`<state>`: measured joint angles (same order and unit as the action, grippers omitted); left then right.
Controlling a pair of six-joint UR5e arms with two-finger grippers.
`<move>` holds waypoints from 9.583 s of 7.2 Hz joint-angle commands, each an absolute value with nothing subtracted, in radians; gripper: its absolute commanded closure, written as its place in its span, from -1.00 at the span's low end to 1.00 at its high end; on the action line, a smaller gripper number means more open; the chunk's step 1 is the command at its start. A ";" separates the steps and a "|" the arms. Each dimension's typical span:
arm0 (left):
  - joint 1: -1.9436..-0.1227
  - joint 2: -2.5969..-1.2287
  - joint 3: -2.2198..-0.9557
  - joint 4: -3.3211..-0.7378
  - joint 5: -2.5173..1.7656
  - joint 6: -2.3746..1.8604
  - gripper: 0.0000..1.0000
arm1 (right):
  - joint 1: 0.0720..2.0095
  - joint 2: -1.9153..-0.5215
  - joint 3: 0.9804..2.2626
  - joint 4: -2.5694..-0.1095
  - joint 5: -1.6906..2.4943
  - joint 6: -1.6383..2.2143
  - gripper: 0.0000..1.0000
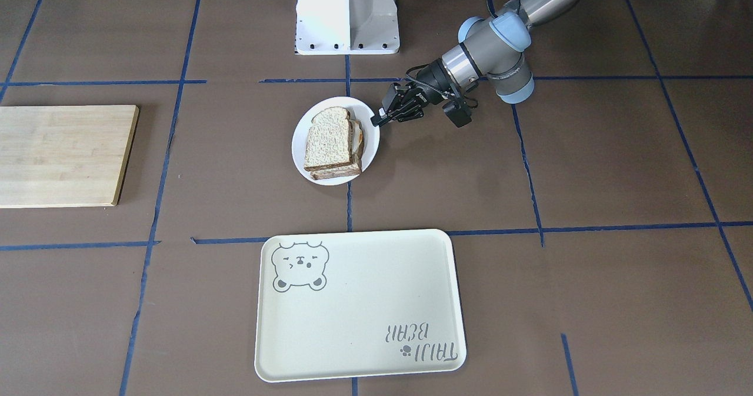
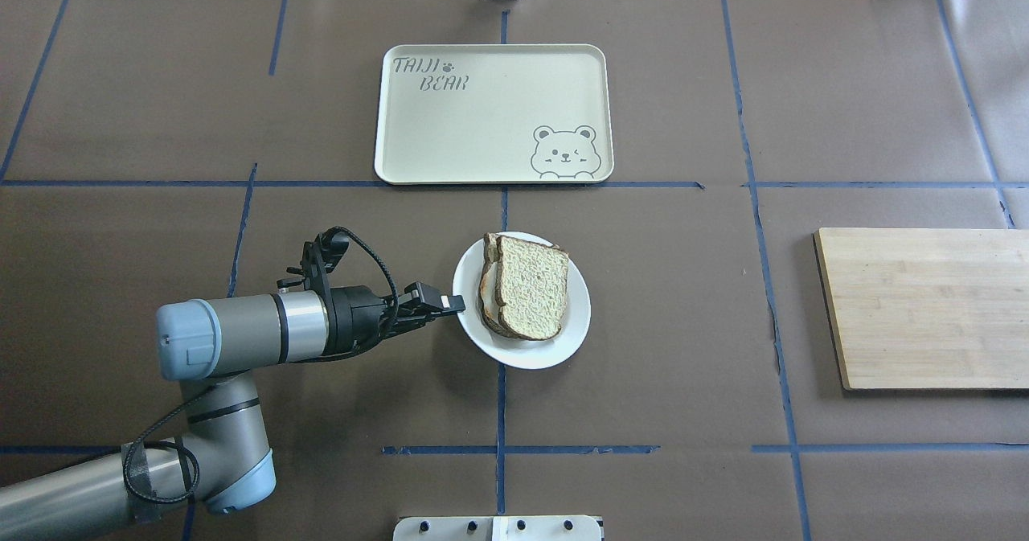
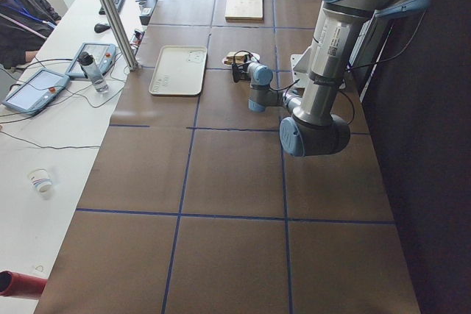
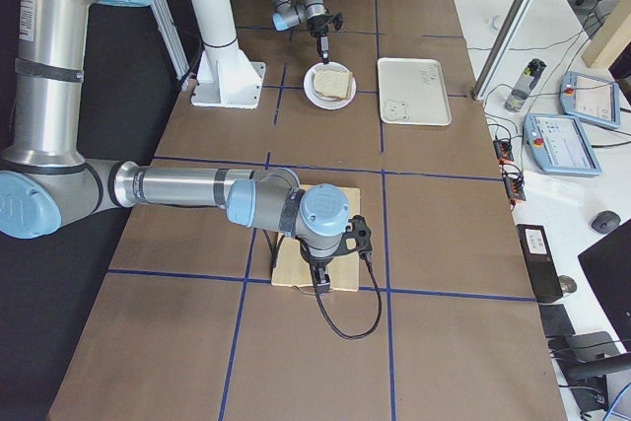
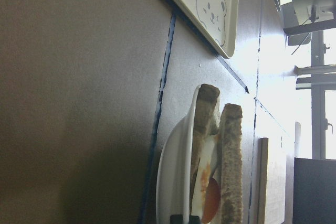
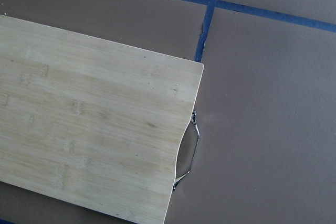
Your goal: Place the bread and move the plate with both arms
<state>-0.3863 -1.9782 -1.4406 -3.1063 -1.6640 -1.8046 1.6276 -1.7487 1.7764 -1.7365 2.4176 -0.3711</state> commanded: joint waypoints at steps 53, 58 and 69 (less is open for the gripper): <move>-1.534 -1.391 -1.861 -1.393 -2.307 0.117 -1.00 | 1.565 -1.723 1.775 -1.695 2.347 -0.258 -0.99; -1.534 -1.396 -1.861 -1.393 -2.296 0.117 -1.00 | 1.562 -1.724 1.772 -1.697 2.350 -0.256 -0.99; -1.526 -1.401 -1.864 -1.394 -2.306 0.120 -1.00 | 1.513 -1.736 1.767 -1.698 2.356 -0.255 -0.99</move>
